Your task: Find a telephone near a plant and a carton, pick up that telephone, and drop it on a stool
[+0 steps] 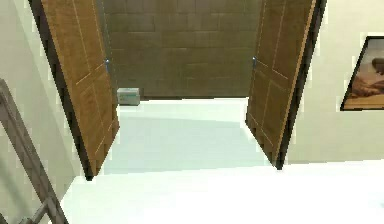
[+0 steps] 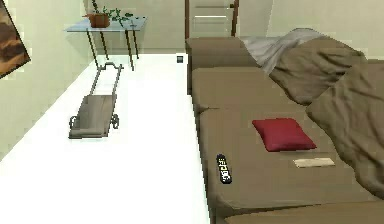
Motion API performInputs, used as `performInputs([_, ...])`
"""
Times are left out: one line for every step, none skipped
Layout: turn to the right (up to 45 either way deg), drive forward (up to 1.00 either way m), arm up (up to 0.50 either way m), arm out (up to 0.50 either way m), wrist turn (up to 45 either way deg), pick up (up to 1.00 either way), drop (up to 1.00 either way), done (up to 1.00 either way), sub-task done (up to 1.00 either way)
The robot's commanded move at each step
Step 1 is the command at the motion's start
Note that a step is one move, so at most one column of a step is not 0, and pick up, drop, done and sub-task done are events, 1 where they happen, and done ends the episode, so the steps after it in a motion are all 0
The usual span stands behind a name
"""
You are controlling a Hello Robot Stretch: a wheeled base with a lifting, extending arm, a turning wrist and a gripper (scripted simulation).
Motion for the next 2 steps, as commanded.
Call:
performInputs([0.0, 0.15, 0.00, 0.00, 0.0, 0.00, 0.00, 0.00, 0.00])
performInputs([45.0, 0.00, 0.00, 0.00, 0.0, 0.00, 0.00, 0.00, 0.00])
